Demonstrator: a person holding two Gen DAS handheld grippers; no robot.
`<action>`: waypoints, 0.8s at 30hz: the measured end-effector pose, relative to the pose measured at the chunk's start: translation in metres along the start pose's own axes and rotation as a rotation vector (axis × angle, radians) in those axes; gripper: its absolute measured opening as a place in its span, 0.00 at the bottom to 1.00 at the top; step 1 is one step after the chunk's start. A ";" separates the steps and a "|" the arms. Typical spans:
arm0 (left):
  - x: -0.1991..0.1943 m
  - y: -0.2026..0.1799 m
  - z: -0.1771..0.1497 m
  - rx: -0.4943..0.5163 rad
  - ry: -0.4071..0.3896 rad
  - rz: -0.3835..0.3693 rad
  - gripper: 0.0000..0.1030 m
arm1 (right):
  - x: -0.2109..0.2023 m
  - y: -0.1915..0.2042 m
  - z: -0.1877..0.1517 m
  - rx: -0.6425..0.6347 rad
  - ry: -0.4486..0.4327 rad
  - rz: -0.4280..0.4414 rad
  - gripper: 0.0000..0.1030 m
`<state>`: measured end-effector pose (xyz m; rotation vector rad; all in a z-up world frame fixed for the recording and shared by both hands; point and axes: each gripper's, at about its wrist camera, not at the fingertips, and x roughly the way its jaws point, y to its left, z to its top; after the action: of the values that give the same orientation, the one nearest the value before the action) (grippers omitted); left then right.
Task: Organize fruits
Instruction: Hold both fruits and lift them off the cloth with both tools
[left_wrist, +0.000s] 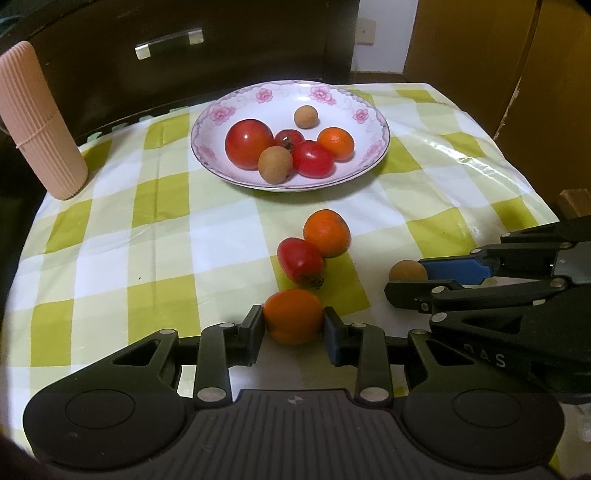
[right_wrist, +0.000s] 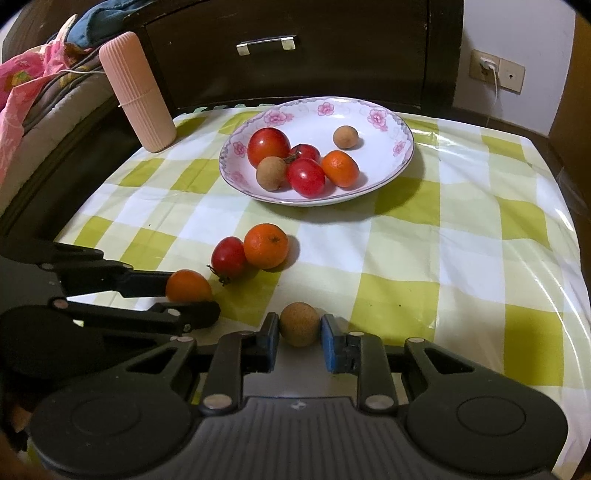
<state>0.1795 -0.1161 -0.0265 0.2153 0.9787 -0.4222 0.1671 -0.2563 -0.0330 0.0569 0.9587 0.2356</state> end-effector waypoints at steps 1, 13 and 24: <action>0.000 0.000 0.000 -0.001 0.001 0.000 0.40 | 0.000 0.000 0.000 -0.002 0.000 -0.001 0.26; 0.001 0.001 0.000 0.000 0.005 0.008 0.39 | 0.001 0.000 0.002 0.009 0.001 -0.001 0.26; -0.005 0.003 0.006 -0.011 -0.015 0.014 0.39 | -0.005 -0.001 0.007 0.023 -0.018 -0.003 0.26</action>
<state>0.1826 -0.1146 -0.0195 0.2085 0.9645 -0.4048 0.1701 -0.2575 -0.0255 0.0784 0.9437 0.2215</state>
